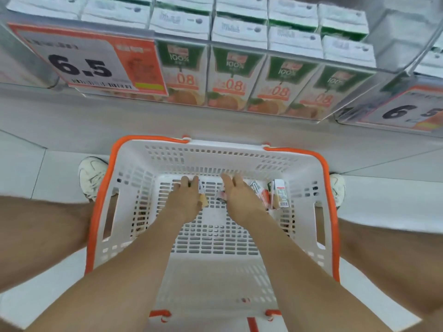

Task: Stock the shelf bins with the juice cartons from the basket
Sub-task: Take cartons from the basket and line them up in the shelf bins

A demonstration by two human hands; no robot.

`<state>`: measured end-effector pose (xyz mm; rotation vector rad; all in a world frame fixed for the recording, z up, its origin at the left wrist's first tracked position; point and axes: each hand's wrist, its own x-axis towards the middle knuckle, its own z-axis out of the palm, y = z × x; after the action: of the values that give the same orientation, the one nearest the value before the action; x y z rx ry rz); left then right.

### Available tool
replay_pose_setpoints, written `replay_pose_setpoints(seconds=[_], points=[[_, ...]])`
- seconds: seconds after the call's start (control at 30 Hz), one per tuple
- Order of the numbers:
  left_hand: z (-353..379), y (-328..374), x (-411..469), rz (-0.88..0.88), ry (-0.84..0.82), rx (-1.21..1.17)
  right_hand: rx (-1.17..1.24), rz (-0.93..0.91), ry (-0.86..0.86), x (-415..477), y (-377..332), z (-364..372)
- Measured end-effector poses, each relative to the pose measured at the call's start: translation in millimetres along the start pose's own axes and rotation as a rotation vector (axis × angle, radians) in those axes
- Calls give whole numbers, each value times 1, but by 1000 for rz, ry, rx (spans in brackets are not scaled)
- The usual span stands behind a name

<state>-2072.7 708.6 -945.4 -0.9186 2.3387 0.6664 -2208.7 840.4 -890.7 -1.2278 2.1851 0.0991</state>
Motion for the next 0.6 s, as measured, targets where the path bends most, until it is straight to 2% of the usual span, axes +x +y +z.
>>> replay_pose_setpoints(seconds=[0.2, 0.37, 0.47, 0.6], points=[[7, 5, -2, -29, 93, -216, -31, -18, 13, -3, -9, 19], [5, 5, -11, -69, 43, -380, 27, 12, 18, -1, -3, 0], [-3, 6, -20, -102, 16, -442, 187, 71, 64, -8, -3, -18], [-32, 12, -40, -40, 86, -439, 519, 175, 201, -24, -12, -52]])
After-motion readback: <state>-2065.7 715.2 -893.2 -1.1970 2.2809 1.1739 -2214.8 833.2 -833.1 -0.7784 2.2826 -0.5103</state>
